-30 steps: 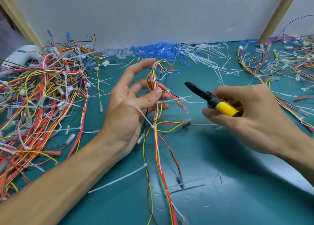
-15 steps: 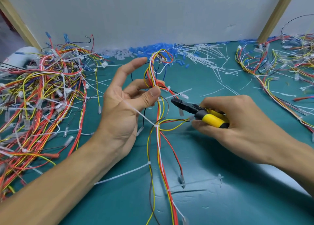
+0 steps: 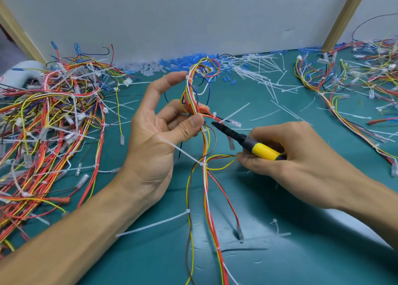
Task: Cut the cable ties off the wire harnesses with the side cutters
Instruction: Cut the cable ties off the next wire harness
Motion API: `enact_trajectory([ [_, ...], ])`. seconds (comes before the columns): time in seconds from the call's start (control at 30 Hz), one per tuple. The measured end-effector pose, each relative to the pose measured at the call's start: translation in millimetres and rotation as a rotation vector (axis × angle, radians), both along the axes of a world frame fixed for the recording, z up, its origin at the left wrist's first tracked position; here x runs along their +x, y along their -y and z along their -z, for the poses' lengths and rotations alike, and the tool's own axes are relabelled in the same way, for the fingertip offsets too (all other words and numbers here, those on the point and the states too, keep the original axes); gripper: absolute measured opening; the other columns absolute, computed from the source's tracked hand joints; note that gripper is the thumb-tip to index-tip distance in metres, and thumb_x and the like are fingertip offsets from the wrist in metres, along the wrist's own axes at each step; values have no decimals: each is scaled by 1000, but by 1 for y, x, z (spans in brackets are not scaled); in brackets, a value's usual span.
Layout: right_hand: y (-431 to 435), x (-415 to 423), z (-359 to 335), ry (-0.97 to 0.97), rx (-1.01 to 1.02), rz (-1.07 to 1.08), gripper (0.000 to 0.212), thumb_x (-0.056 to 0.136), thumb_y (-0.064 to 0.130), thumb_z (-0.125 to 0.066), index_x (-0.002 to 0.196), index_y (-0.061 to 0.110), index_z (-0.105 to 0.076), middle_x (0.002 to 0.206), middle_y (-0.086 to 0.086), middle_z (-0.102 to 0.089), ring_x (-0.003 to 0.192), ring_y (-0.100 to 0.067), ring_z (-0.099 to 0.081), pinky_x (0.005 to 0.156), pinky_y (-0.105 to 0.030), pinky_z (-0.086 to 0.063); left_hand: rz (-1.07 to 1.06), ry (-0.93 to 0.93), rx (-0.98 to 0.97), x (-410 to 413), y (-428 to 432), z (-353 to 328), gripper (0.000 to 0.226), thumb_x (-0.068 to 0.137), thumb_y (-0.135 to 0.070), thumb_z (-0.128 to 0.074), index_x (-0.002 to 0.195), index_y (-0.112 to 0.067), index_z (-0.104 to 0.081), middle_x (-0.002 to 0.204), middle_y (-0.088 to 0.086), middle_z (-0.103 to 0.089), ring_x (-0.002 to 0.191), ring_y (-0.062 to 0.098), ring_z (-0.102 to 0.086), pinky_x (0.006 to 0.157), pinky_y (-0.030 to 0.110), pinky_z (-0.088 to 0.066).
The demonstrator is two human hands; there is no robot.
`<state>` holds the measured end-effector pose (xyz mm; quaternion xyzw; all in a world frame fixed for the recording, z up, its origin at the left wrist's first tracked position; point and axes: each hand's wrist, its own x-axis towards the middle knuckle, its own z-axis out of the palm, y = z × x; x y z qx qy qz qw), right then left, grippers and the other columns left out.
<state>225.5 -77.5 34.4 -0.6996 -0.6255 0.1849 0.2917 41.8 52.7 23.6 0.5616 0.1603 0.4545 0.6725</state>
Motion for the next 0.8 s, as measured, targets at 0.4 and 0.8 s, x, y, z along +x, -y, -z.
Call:
enact_trajectory([
  [0.4, 2, -2, 4, 143, 87, 75, 29, 88, 49, -70, 80, 24, -60, 59, -4, -46, 59, -29, -39, 51, -36, -39, -27, -68, -125, 1, 3, 2, 64, 72, 3, -72, 129, -16, -51, 84, 4, -67, 77, 17, -65, 65, 26, -54],
  [0.8, 1, 5, -2, 430, 155, 167, 14, 89, 33, -72, 86, 23, -63, 67, 4, -54, 64, -30, -46, 54, -37, -39, 40, -32, -191, -3, 1, 3, 80, 68, 13, -58, 144, -6, -43, 105, 14, -64, 89, 29, -61, 88, 33, -55],
])
